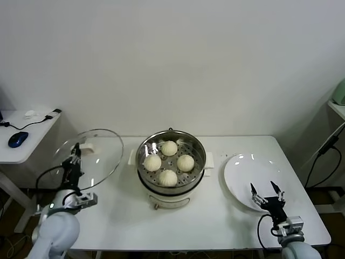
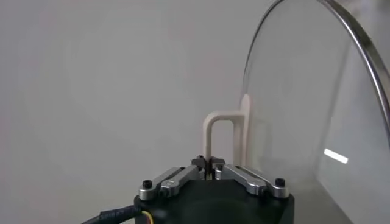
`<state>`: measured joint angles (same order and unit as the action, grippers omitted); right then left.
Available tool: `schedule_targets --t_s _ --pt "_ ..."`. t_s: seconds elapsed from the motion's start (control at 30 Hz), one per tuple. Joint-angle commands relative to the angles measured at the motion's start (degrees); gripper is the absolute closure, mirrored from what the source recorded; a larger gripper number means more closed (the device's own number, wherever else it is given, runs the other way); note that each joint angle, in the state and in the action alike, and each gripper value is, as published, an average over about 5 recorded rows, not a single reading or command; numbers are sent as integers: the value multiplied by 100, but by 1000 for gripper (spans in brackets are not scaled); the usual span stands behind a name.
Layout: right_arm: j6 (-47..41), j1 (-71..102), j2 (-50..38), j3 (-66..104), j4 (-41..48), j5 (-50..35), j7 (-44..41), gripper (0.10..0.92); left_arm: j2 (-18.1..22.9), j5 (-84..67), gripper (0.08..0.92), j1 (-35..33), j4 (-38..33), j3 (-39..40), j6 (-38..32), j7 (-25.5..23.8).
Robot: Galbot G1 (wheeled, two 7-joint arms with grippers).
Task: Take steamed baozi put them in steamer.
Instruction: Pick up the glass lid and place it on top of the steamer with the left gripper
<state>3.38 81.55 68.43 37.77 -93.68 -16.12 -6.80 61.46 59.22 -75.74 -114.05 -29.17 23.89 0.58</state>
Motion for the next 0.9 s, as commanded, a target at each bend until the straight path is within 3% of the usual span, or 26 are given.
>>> schedule_targets --t_s 0.03,0.23,0.4,0.63,0.9 --pt "63 10 24 5 34 323 44 203 132 688 861 933 -965 1789 1591 -897" --pt "243 -19 27 5 164 322 27 203 1000 1833 861 1411 -758 2847 1978 -1437" --pt "394 -71 25 -20 333 338 3 203 1600 2388 861 1513 -437 3297 2062 -1588" --pt "552 -99 80 -81 510 364 15 203 2204 2850 861 1579 17 3593 2051 -1593" --pt "670 -97 82 -83 636 358 29 203 2613 3072 861 1758 592 3725 2029 -1501"
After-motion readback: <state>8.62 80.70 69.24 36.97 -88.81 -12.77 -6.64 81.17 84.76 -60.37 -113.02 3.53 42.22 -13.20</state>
